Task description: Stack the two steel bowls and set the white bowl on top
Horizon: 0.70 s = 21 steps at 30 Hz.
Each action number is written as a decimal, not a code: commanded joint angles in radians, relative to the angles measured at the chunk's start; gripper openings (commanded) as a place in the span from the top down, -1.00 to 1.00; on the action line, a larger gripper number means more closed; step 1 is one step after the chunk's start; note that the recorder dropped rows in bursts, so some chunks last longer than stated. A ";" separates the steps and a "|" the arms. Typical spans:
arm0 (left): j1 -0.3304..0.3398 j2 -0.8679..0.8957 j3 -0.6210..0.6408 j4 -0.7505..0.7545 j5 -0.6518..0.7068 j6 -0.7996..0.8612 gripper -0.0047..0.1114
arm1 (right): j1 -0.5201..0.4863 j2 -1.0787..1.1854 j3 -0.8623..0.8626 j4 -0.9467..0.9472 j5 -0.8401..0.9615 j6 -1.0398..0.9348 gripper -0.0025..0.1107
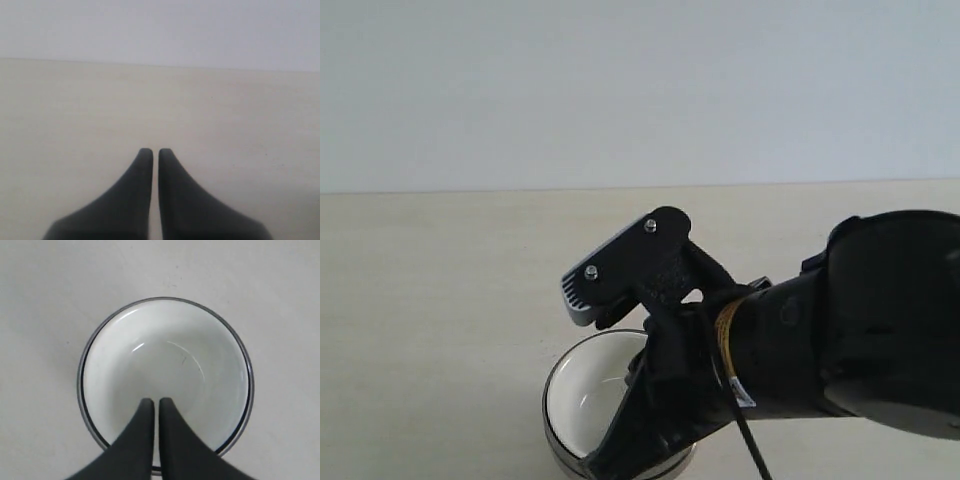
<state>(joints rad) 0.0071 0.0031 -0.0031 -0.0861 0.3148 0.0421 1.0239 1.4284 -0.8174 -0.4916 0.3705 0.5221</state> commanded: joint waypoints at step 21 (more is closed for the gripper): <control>-0.005 -0.003 0.003 0.000 -0.007 -0.005 0.85 | -0.007 -0.646 -0.009 -0.089 0.160 -0.001 0.96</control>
<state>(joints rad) 0.0071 0.0031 -0.0031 -0.0861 0.3148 0.0421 1.0239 0.8573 -0.8213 -0.5694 0.5116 0.5253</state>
